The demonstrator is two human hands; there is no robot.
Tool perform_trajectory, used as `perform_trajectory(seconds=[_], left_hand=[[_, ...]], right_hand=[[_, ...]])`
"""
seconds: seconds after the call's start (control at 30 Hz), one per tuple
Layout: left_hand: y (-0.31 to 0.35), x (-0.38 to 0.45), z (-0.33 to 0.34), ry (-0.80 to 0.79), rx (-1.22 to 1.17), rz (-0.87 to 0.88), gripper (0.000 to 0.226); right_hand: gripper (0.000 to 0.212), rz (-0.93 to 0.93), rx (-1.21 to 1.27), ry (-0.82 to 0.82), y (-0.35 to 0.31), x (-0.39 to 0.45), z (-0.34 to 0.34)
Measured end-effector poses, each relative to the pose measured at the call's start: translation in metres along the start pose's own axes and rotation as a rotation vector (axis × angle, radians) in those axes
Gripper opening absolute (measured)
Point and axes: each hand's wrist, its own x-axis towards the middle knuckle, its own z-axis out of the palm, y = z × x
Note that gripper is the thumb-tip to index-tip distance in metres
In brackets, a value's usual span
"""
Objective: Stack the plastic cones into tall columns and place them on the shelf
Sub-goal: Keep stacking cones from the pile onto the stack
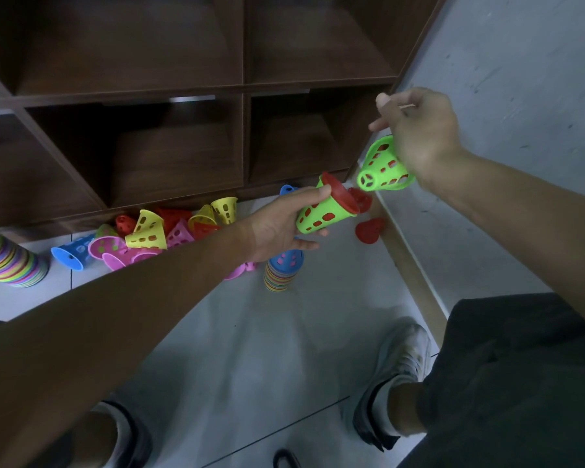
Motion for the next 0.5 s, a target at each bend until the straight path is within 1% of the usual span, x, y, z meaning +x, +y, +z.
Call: perform_trajectory(seconds=[0.13, 0.27, 0.37, 0.43, 0.5], left_hand=[[0.002, 0.0, 0.011, -0.062, -0.01, -0.01, 0.056], [0.003, -0.001, 0.02, -0.092, -0.016, -0.016, 0.048], [0.002, 0.0, 0.025, -0.082, -0.04, -0.015, 0.053], [0.002, 0.001, 0.027, -0.047, -0.065, -0.009, 0.06], [0.004, 0.001, 0.027, -0.012, -0.088, -0.001, 0.061]], right_hand=[[0.027, -0.19, -0.213, -0.01, 0.006, -0.006, 0.007], [0.027, -0.28, -0.302, -0.063, 0.004, -0.016, 0.015], [0.028, -0.261, -0.256, -0.126, -0.001, -0.021, 0.018], [0.035, -0.199, -0.181, -0.204, -0.004, -0.026, 0.02], [0.04, -0.156, -0.119, -0.269, -0.009, -0.031, 0.02]])
